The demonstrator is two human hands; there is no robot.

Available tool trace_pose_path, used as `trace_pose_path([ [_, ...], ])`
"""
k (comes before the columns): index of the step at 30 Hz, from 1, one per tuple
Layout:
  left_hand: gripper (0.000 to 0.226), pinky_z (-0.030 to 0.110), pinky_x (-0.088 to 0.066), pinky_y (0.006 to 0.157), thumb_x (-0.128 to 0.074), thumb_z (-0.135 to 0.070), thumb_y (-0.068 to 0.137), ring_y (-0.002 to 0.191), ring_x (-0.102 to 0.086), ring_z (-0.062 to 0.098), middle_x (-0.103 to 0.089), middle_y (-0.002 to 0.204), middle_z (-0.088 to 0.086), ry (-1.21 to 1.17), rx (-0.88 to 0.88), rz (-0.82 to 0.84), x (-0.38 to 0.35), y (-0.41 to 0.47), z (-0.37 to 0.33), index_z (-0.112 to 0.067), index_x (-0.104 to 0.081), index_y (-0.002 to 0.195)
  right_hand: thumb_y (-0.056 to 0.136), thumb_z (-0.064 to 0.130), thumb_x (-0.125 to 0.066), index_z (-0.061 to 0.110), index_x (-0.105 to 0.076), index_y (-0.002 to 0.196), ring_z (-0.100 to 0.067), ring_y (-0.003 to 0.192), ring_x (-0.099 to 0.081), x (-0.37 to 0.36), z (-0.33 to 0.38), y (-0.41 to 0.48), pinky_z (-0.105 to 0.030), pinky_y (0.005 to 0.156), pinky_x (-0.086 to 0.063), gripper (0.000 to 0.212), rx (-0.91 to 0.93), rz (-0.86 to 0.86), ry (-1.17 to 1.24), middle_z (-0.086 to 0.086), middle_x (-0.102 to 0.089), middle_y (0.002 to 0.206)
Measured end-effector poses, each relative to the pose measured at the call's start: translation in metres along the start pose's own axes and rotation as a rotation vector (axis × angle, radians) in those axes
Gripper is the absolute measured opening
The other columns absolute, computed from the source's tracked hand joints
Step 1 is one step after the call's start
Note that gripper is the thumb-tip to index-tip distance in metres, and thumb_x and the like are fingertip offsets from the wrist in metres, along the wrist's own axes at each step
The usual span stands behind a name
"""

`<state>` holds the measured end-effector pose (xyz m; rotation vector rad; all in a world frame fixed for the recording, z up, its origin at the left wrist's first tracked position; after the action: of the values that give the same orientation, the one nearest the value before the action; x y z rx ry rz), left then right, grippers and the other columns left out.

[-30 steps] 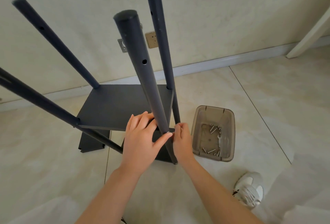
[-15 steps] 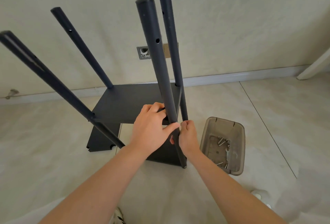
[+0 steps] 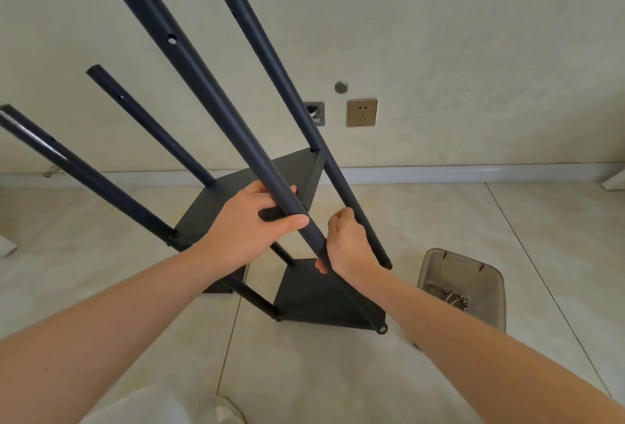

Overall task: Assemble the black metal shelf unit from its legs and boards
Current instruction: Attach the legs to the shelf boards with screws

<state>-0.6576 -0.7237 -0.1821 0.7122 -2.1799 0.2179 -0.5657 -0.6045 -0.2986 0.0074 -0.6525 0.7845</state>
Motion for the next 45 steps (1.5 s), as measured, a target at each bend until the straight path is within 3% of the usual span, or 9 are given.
trace_pose_path([
  [5,0.008,0.006,-0.031,0.071,-0.07,-0.046,0.086,0.089,-0.038,-0.04,-0.051,0.103,-0.035,-0.104,0.058,-0.038,0.022,-0.006,0.019,-0.05,-0.064,0.088,0.102,0.017,-0.029,0.015,-0.039,0.103,-0.02,0.058,-0.062,0.012,0.035,-0.005,-0.024,0.042,-0.047,0.01,0.174,-0.06,0.045,-0.007,-0.057,0.076],
  [9,0.007,0.008,-0.028,0.07,-0.069,-0.048,0.086,0.085,-0.034,-0.043,-0.049,0.1,-0.036,-0.167,0.096,-0.089,0.022,-0.013,0.028,-0.05,-0.063,0.086,0.104,0.02,-0.031,0.015,-0.038,0.101,-0.023,0.059,-0.06,0.012,0.035,-0.007,-0.016,0.036,-0.045,0.009,0.171,-0.081,0.147,-0.012,-0.055,0.08],
  [12,0.007,0.009,-0.027,0.07,-0.069,-0.049,0.085,0.084,-0.033,-0.044,-0.05,0.1,-0.037,-0.204,0.117,-0.087,0.02,-0.017,0.032,-0.05,-0.063,0.086,0.101,0.013,-0.047,0.013,-0.039,0.105,-0.024,0.069,-0.066,0.008,0.032,-0.005,-0.023,0.046,-0.051,0.009,0.123,-0.054,0.106,-0.005,-0.056,0.082],
  [18,0.009,0.011,-0.028,0.074,-0.06,-0.066,0.069,0.089,-0.036,-0.041,-0.047,0.09,-0.06,-0.23,0.134,-0.043,0.022,-0.023,0.036,-0.068,-0.064,0.076,0.104,0.02,-0.037,0.02,-0.041,0.1,-0.022,0.07,-0.063,0.004,0.025,-0.014,-0.018,0.043,-0.047,0.006,0.099,-0.018,0.268,-0.006,-0.054,0.088],
  [28,0.041,0.018,-0.037,0.083,-0.058,-0.072,0.061,0.105,-0.057,0.003,-0.067,0.107,-0.014,-0.312,0.232,-0.064,0.01,-0.029,0.059,-0.046,-0.066,0.093,0.105,0.025,-0.035,0.019,-0.041,0.108,-0.018,0.065,-0.064,0.014,0.026,-0.012,-0.017,0.042,-0.048,0.009,0.164,-0.057,0.126,0.0,-0.056,0.084],
  [30,0.044,0.022,-0.038,0.087,-0.058,-0.072,0.061,0.108,-0.058,0.006,-0.068,0.109,-0.013,-0.341,0.25,-0.073,0.007,-0.032,0.062,-0.045,-0.066,0.096,0.105,0.024,-0.035,0.018,-0.041,0.109,-0.017,0.062,-0.063,0.016,0.027,-0.013,-0.019,0.042,-0.049,0.009,0.172,-0.064,0.094,0.0,-0.056,0.083],
  [35,0.042,0.018,-0.033,0.078,-0.061,-0.068,0.066,0.097,-0.055,-0.001,-0.067,0.104,-0.021,-0.438,0.37,-0.058,-0.006,-0.042,0.081,-0.045,-0.064,0.102,0.104,0.018,-0.039,0.016,-0.041,0.11,-0.024,0.073,-0.064,0.013,0.034,-0.019,-0.048,0.06,-0.06,0.007,0.205,-0.022,0.014,-0.001,-0.054,0.084],
  [40,0.034,0.035,-0.033,0.093,-0.065,-0.058,0.082,0.092,-0.051,-0.001,-0.063,0.104,-0.022,-0.464,0.521,-0.037,-0.028,-0.06,0.112,-0.04,-0.064,0.111,0.105,0.019,-0.035,0.015,-0.041,0.113,-0.025,0.069,-0.062,0.006,0.027,-0.026,-0.05,0.063,-0.059,0.011,0.199,0.002,-0.055,-0.003,-0.055,0.082],
  [45,0.044,0.042,-0.036,0.109,-0.063,-0.054,0.089,0.122,-0.053,0.015,-0.064,0.122,-0.012,-0.508,0.642,-0.006,-0.048,-0.08,0.13,-0.031,-0.062,0.127,0.107,0.027,-0.028,0.018,-0.04,0.108,-0.025,0.06,-0.066,-0.001,0.018,-0.031,-0.048,0.063,-0.059,0.015,0.202,0.002,-0.13,-0.005,-0.059,0.076],
])
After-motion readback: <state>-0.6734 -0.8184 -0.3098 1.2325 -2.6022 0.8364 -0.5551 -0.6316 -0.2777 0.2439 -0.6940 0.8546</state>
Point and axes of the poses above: each hand's wrist, its own y-axis towards the middle knuckle, its own x-axis out of the back of the hand, z = x × y, the point moved 9 cm from there along y, towards the middle knuckle
